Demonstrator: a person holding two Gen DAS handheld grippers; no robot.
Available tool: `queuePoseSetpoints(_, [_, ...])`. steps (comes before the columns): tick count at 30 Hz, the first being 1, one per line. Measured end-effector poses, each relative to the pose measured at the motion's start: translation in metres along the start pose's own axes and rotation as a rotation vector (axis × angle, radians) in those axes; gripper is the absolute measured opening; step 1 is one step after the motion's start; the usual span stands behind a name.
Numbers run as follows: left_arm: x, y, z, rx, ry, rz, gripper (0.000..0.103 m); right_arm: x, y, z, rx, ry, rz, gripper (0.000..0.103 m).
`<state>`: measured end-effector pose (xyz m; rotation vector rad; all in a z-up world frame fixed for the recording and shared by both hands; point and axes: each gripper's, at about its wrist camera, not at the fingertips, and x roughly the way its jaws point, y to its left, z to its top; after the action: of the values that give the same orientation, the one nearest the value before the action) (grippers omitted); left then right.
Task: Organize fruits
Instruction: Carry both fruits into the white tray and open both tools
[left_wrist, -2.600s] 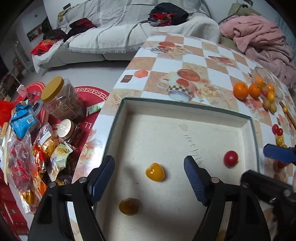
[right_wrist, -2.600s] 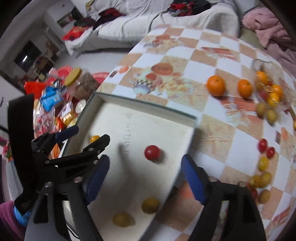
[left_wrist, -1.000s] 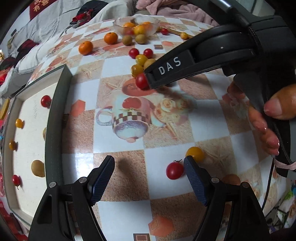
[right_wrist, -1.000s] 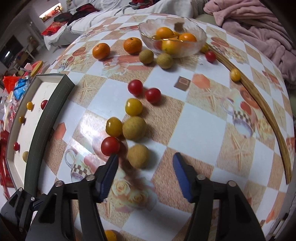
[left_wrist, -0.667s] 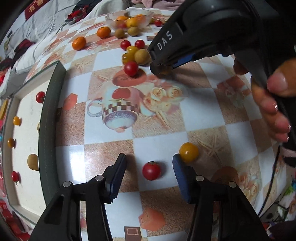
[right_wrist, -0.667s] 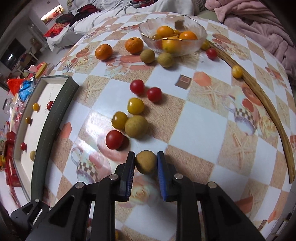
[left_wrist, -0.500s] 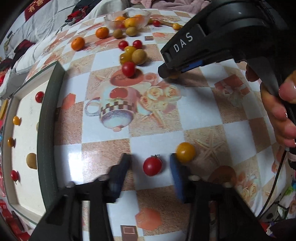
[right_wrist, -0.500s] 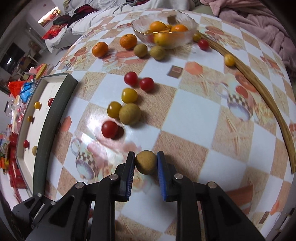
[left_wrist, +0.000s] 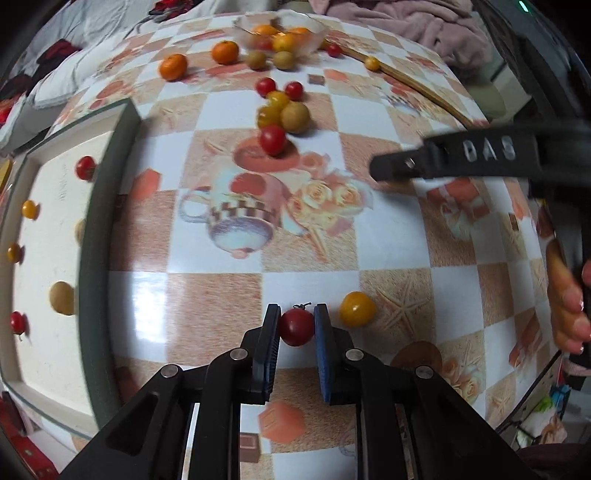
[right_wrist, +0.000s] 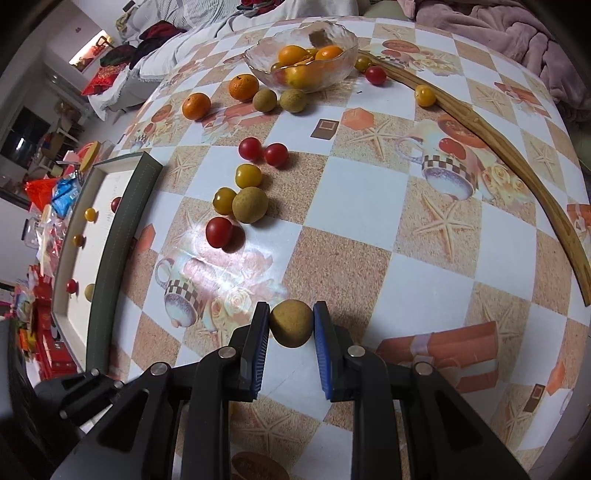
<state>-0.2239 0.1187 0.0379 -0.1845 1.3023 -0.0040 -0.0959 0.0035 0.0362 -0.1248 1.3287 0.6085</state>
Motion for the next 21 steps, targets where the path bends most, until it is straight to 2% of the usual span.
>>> queuePoseSetpoints(6, [-0.021,0.026,0.008,-0.046,-0.057,0.016,0.019,-0.002,0.011,0.001,-0.01,-0.008,0.005,0.026])
queuePoseSetpoints(10, [-0.034,0.051,0.015,-0.078,-0.102,0.027,0.019,-0.003,0.032,0.006,-0.027,-0.02,0.012,0.026])
queuePoseSetpoints(17, [-0.058,0.12,0.019,-0.121,-0.165,0.069,0.019,0.005,0.097,0.026,-0.055,-0.045,0.059,0.026])
queuePoseSetpoints(21, [-0.061,0.168,0.019,-0.149,-0.17,0.105,0.019,0.013,0.142,0.04,-0.076,-0.056,0.088,0.026])
